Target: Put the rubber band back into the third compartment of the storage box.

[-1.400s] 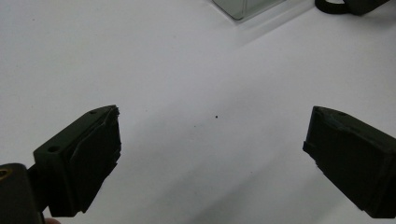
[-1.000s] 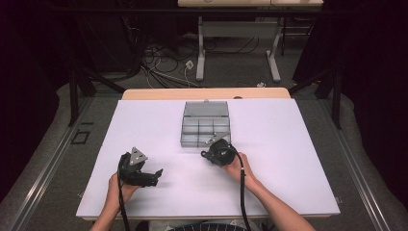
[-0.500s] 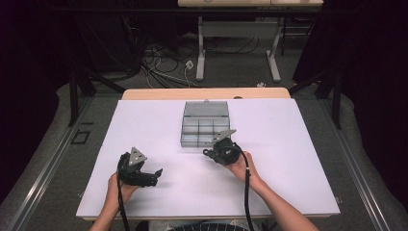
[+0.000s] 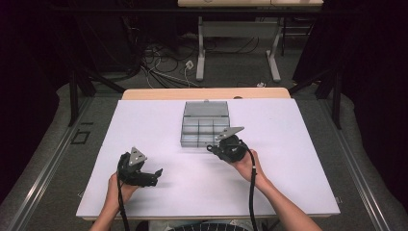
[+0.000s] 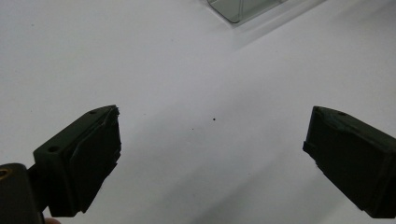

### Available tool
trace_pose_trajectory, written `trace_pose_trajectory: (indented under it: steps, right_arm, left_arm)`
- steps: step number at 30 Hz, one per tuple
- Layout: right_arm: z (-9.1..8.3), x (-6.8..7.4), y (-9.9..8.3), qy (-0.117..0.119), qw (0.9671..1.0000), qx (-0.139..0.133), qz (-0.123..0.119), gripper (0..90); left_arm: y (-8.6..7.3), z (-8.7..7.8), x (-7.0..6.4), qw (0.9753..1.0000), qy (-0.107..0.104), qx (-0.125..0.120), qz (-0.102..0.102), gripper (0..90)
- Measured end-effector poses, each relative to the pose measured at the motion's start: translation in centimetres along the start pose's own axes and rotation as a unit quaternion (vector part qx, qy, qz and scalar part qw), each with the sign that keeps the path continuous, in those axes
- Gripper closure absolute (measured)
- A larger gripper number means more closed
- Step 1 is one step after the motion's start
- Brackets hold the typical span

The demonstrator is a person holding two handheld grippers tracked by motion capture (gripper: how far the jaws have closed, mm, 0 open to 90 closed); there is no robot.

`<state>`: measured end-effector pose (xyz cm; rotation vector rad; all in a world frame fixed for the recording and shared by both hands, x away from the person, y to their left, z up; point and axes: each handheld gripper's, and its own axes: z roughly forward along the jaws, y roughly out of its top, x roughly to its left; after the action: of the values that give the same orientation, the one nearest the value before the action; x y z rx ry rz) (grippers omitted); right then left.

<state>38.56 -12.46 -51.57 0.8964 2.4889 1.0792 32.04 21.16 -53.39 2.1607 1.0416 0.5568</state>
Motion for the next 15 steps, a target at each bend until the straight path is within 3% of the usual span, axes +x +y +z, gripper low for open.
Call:
trace_pose_trajectory:
  steps: [15]
  right_arm:
    - [-1.08,-0.86,0.18,-0.012,0.9998,-0.013,0.011,84.5]
  left_arm:
    - [0.04,-0.02,-0.03,1.0,0.0,-0.001,0.002,3.7]
